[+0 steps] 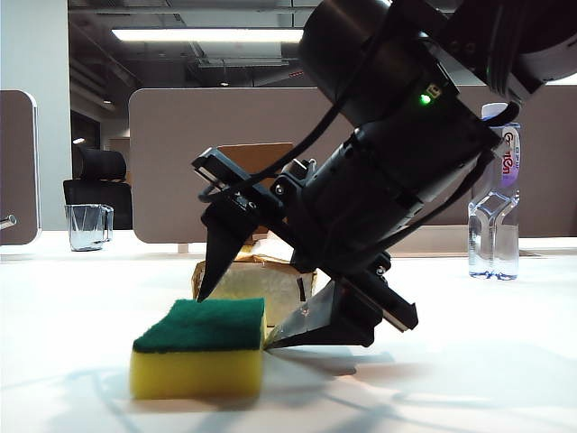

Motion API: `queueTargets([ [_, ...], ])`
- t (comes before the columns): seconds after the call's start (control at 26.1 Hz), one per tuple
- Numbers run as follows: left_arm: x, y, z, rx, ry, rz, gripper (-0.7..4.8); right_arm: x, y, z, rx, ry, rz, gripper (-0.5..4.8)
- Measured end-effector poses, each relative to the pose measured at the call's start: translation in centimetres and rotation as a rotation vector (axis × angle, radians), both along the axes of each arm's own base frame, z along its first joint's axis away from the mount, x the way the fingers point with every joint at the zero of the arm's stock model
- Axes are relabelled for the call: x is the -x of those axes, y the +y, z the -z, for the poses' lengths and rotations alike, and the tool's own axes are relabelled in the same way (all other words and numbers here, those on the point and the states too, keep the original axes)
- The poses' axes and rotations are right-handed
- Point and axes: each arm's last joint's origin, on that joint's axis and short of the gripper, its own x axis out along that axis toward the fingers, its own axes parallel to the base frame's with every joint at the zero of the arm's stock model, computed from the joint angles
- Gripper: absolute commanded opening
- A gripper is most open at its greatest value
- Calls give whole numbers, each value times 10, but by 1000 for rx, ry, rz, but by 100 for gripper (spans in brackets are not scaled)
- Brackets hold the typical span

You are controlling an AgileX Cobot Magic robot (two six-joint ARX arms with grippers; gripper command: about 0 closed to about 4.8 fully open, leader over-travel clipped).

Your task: Move the sponge from left to right to wipe the table, avoiding obstacles on the table, and finally reaching the bottle of mineral water.

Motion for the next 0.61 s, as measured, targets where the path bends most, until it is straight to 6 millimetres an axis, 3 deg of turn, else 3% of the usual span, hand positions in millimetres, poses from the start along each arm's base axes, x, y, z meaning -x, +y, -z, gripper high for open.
queueTargets([
  [0.15,2,2,-7,15,-17,0,404,1,0,0,-3,10,-11,306],
  [0.54,5,5,-17,17,-57,-6,404,4,-3,6,37,68,-30,1],
  [0.61,5,5,-16,6,-45,-7,404,4,-3,6,40,70,-33,-9],
])
